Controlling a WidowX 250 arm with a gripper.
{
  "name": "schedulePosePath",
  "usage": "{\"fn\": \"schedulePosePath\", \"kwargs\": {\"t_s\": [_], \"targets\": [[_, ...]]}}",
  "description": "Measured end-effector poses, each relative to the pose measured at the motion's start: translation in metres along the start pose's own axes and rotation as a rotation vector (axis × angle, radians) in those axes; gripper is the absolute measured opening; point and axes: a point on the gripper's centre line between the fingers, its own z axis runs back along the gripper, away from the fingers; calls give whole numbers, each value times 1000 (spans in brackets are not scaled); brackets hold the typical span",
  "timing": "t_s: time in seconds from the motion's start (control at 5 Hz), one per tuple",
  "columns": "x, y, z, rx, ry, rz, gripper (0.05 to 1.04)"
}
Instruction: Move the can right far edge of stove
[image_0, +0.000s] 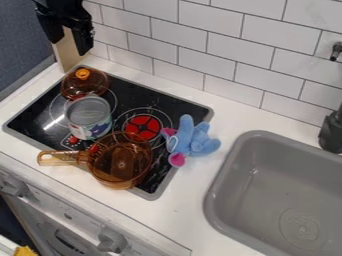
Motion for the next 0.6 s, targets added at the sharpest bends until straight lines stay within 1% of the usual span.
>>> {"fn": "schedulePosePath", "kwargs": {"t_s": [0.2, 0.4, 0.6], "targets": [[-6, -6, -15, -35, 36, -7, 1000], [-15, -11, -16, -151, 22, -115, 1000], [-24, -13, -6, -158, 15, -188, 1000]]}}
